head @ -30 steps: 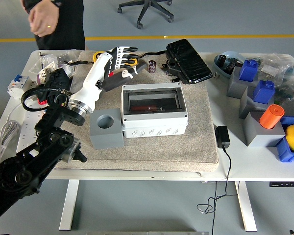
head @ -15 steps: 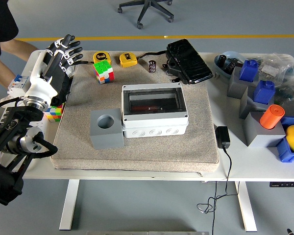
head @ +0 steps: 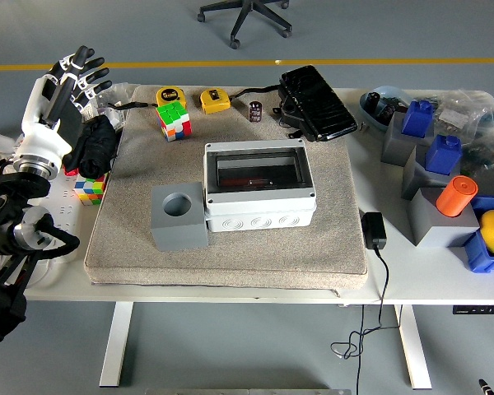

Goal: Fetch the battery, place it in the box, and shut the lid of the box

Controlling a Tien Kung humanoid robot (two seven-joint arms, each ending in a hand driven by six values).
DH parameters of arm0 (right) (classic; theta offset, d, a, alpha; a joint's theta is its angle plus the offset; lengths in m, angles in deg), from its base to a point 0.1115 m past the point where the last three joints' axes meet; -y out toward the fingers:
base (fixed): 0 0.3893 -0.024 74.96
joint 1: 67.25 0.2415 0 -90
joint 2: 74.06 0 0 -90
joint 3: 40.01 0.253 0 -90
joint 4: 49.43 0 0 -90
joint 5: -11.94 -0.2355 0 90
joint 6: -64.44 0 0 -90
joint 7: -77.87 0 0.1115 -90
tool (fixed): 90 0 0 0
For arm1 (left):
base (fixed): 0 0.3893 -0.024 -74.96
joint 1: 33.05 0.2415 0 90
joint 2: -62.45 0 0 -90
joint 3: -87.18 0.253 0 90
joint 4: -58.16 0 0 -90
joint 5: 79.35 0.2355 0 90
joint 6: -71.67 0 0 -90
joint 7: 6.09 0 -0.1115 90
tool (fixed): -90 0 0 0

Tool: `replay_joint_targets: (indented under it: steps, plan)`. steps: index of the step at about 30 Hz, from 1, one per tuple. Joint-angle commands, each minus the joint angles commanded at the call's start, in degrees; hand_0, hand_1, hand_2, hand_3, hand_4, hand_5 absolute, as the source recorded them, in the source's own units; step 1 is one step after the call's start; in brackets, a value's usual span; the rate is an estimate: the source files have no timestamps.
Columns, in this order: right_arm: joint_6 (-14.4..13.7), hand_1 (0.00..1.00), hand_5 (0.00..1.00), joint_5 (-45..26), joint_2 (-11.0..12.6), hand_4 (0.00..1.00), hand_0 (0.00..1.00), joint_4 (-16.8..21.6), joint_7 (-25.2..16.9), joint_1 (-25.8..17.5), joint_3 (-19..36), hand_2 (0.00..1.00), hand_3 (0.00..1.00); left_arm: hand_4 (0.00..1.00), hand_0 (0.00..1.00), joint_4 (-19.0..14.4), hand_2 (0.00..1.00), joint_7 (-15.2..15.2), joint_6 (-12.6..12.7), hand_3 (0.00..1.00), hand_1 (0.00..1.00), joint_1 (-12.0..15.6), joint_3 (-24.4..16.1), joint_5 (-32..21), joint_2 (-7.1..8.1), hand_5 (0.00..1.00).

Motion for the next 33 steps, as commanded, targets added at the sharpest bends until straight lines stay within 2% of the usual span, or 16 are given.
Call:
replay_joint_targets:
  steps: [33]
  plan:
    - [-0.16, 0.646, 0.572, -2.12, -0.48, 0.99, 0.613, -0.93, 0.18, 1.71, -1.7, 0.649, 0.581, 0.982, 0.605, -0.83, 0.645, -2.32, -1.58, 0.621, 0.656, 1.33, -0.88, 1.35, 1.78, 0.482]
